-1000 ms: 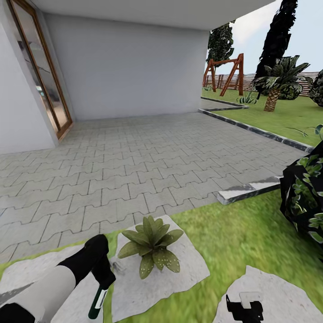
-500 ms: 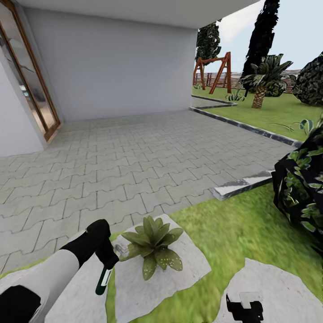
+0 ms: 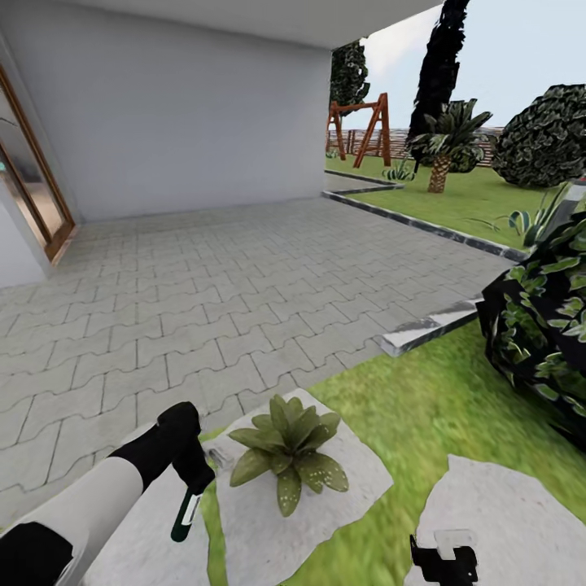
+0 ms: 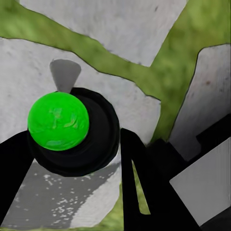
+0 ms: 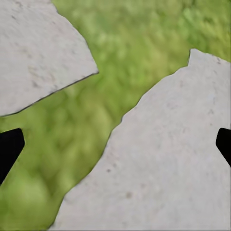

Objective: Pick up the pesticide atomizer in the garden and spray insectifuge to fully cover both potted plants in the garden.

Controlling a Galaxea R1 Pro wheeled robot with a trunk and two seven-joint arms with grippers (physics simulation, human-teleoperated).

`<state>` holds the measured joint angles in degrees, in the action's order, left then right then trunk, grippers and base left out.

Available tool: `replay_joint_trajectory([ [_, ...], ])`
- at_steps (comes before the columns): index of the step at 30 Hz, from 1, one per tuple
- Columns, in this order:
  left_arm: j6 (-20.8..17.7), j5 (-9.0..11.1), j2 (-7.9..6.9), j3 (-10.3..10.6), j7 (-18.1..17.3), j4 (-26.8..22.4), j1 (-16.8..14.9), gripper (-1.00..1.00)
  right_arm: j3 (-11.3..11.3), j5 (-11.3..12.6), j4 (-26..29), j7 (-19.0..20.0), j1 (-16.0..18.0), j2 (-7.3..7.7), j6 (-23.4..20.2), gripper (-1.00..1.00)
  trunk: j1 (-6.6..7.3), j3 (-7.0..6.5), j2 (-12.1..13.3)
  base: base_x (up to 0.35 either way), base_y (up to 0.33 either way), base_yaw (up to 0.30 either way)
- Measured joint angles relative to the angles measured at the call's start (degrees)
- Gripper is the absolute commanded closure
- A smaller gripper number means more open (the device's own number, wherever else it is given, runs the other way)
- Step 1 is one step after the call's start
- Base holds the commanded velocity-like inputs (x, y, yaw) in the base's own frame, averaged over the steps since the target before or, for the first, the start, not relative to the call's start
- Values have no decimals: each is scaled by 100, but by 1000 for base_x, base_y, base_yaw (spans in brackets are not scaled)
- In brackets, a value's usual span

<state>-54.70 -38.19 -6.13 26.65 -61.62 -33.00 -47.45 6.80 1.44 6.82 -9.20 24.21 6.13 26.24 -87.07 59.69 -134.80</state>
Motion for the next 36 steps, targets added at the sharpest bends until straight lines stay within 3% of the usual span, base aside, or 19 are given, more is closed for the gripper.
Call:
replay_joint_trajectory([
  [7,0,-7,-1,235,-1,6,10,100,0,1,-2,-1,1,0,2,-100,0,0,0,0,216,0],
  [17,-2,8,7,236,4,26,17,100,1,4,3,-3,0,1,2,-100,0,-15,0,36,114,-222],
  [24,20,4,125,230,23,87,41,100,1,3,0,-3,0,1,1,-100,0,-17,0,1,1,-245],
  [28,24,4,75,234,24,103,136,100,1,0,-2,-2,2,0,3,-100,0,-17,0,0,0,-40],
  [31,33,-17,20,238,24,105,401,100,1,3,-2,-2,2,0,3,-100,0,-17,0,0,0,-3],
  [36,40,-5,-25,245,32,104,470,100,1,3,-1,-2,2,0,3,-100,0,-17,0,0,0,0],
])
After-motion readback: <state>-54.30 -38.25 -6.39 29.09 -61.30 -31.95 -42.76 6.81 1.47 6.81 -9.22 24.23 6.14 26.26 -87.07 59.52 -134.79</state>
